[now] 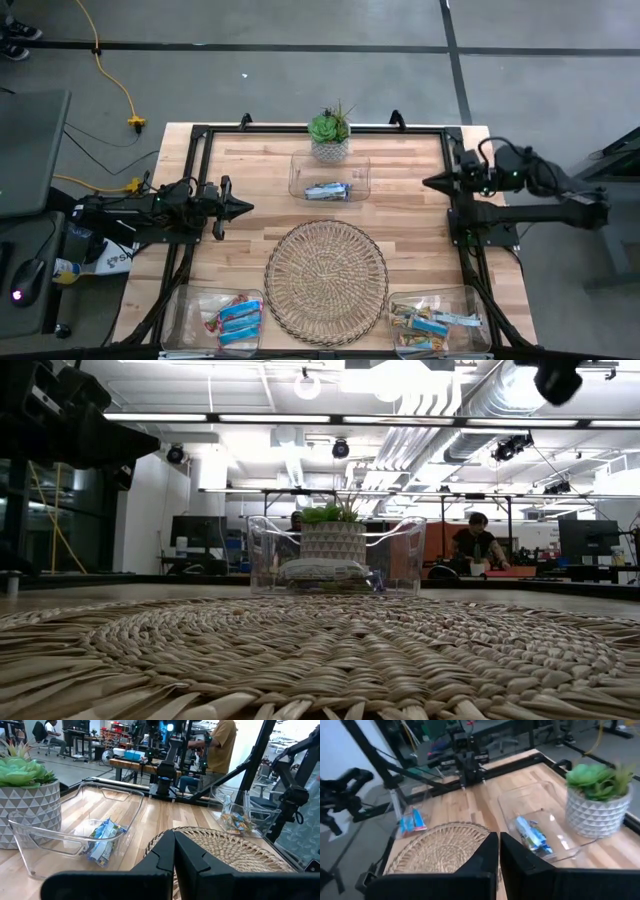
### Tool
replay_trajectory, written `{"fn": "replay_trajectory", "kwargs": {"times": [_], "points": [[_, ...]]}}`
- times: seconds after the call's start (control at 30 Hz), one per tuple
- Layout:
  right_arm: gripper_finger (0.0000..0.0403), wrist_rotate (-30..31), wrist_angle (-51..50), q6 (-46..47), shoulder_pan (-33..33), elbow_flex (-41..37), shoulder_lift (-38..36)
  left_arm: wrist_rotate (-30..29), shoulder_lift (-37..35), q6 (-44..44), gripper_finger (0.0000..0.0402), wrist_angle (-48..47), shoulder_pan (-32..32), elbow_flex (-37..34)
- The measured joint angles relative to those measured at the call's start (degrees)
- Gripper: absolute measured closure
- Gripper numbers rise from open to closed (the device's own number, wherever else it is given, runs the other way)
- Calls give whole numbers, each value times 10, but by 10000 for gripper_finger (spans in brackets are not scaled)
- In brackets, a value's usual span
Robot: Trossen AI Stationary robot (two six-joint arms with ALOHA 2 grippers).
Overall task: Pick and place Granola Bars by type
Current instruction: Return to Home Position
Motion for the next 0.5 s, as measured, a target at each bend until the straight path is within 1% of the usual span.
{"fn": "replay_trajectory", "kwargs": {"times": [0.1, 0.23, 0.37, 0.5], "points": [[403, -18, 45, 9, 0, -67, -44, 0, 0, 0, 401, 0, 0, 0], [403, -20, 105, 27, 0, -152, -84, 0, 0, 0, 401, 0, 0, 0], [403, -20, 197, 30, 0, -230, -105, 0, 0, 0, 401, 0, 0, 0], [403, -21, 301, 20, 0, -292, -113, 0, 0, 0, 401, 0, 0, 0]]}}
